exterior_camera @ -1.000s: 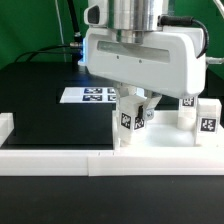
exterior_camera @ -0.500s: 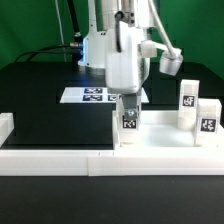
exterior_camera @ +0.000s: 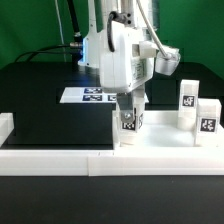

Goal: Assemble square table

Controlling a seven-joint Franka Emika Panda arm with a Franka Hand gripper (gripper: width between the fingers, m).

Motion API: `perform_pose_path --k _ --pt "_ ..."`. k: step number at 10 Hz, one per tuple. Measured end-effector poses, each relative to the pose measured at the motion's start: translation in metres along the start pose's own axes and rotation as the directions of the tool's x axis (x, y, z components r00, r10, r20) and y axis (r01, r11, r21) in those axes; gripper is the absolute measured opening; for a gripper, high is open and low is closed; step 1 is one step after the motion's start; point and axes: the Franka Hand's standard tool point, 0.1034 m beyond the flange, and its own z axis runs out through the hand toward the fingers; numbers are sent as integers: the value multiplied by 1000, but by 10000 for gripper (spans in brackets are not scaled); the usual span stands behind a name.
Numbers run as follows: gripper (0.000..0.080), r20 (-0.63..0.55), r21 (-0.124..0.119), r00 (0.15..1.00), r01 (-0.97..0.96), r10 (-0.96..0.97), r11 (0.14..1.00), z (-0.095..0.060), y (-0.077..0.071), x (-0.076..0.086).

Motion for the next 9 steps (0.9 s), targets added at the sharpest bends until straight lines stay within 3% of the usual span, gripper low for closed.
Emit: perform_pose_path --k 2,9 --pt "646 0 1 1000 27 -27 1000 0 0 1" --pt "649 0 1 1000 27 -27 1000 0 0 1"
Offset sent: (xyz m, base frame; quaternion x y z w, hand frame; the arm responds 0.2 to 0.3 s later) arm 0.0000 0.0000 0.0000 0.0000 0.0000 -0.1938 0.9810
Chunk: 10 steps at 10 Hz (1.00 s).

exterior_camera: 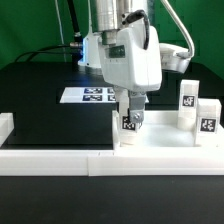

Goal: Assemble square table

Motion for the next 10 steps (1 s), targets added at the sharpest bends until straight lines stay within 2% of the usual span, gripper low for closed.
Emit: perform_pose_path --k 1,2,3,4,5,6,8,10 --pt "649 0 0 1000 0 0 1000 0 0 0" --pt "515 -1 0 980 200 -200 980 0 0 2" --pt "376 -3 0 987 159 -159 987 0 0 2" --pt "294 -12 -4 979 203 -203 979 0 1 9" --pt "294 -20 -27 912 409 -410 912 -2 -1 5" --pt "294 -20 -60 791 610 -612 790 -3 -4 3" --pt "294 -5 -73 612 789 -791 611 -1 -3 5" --pt "293 3 -78 500 864 -866 498 -2 -3 6"
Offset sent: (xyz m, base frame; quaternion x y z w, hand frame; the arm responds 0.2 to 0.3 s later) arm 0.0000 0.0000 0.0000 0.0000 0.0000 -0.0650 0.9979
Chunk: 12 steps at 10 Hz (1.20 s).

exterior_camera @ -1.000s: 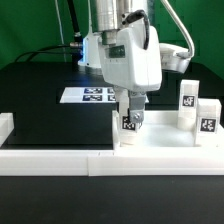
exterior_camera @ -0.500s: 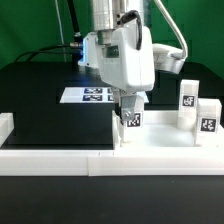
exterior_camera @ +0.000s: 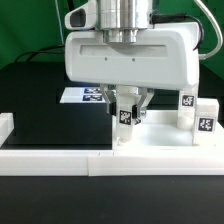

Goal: Assemble square table

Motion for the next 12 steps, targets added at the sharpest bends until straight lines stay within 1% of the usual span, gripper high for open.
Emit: perform_pose_path --k 1,3,4,5,6,7,12 --pt "293 0 0 998 63 -63 998 0 0 0" --pt "293 0 0 998 62 -62 998 0 1 0" --pt "460 0 0 998 62 -62 998 0 1 0" --pt "581 0 0 998 63 -63 998 0 1 0" --pt "581 1 0 998 70 -70 998 0 0 0" --pt "636 2 0 996 86 -86 996 0 0 0" --pt "649 2 0 995 99 -99 995 0 1 0"
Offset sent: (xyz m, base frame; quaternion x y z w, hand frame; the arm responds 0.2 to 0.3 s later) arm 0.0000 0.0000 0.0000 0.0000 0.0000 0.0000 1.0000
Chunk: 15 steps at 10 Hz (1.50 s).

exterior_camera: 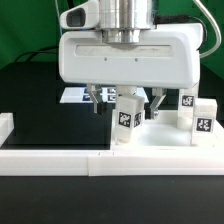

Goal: Assemble square table

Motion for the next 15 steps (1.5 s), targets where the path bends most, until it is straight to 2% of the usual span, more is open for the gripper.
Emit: perform_pose_path --k 1,3,6,7,8,9,10,11,12,13,14,15 --pt "557 0 0 1000 0 0 1000 0 0 0" --pt "288 0 0 1000 -9 9 1000 0 0 0" --pt "288 0 1 995 -100 100 995 0 0 0" --pt "289 -4 -2 915 -404 404 915 0 -2 -2" --pt "289 -11 -11 829 -559 559 829 1 -3 -3" --pt "289 -39 -7 563 -826 826 563 2 -3 -3" --pt "292 -25 13 260 -965 965 260 3 -3 -4" --pt "292 -19 35 171 -984 985 172 3 -1 -6" --pt "365 -15 44 49 -998 999 49 2 -1 -5" --pt "365 -16 42 48 -998 999 48 3 -1 -5" --pt "546 -20 40 128 -991 992 129 3 -3 -6" --pt "630 -43 30 322 -946 946 323 4 -11 -11"
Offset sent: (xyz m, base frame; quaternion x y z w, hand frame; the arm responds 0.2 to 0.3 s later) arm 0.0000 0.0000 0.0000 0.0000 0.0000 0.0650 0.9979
